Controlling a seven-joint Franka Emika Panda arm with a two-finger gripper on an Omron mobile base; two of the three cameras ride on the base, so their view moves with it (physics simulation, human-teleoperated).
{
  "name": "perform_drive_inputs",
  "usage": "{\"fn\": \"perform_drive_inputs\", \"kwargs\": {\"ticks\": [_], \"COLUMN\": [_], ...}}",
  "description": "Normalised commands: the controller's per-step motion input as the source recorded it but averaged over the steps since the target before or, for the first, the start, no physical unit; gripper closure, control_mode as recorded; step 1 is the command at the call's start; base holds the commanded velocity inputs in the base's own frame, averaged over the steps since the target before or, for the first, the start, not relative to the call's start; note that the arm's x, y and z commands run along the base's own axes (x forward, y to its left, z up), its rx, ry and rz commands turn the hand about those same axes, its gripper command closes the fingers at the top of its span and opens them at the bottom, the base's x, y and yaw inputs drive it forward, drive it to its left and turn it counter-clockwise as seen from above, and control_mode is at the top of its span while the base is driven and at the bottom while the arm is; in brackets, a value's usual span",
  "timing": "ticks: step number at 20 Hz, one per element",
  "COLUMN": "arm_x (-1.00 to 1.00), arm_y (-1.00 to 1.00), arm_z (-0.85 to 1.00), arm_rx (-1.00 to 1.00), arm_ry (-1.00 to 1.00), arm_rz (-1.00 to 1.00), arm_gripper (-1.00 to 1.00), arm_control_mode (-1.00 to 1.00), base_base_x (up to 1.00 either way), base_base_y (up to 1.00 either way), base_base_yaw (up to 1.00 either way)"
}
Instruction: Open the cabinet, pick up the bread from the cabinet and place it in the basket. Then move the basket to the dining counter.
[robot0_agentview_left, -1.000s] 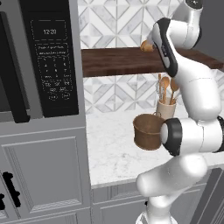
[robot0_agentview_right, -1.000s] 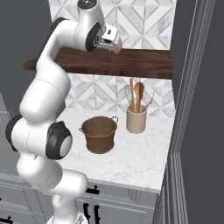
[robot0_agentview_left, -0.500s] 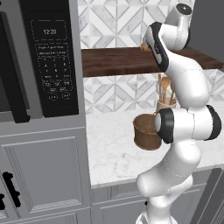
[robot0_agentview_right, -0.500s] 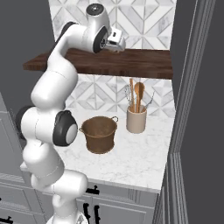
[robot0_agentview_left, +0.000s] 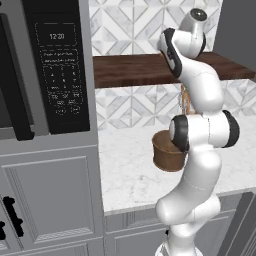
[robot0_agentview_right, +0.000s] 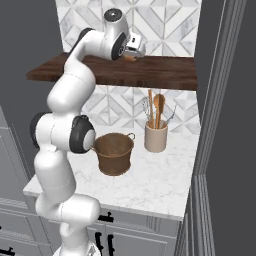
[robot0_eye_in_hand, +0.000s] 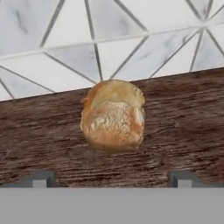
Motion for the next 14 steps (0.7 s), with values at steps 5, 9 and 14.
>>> {"fn": "perform_drive_inputs", "kwargs": {"ticks": [5, 9, 14], "arm_x": [0.52, 0.51, 0.43], "arm_y": [-0.03, -0.08, -0.12], "arm_z": [-0.13, -0.12, -0.16], "arm_rx": [0.00, 0.00, 0.00], "arm_ry": [0.00, 0.00, 0.00], "arm_rz": [0.00, 0.00, 0.00], "arm_gripper": [-1.00, -1.00, -1.00], "arm_control_mode": [-1.00, -1.00, -1.00], "base_base_x": [0.00, 0.00, 0.00], "base_base_y": [0.00, 0.00, 0.00], "base_base_yaw": [0.00, 0.00, 0.00]}}
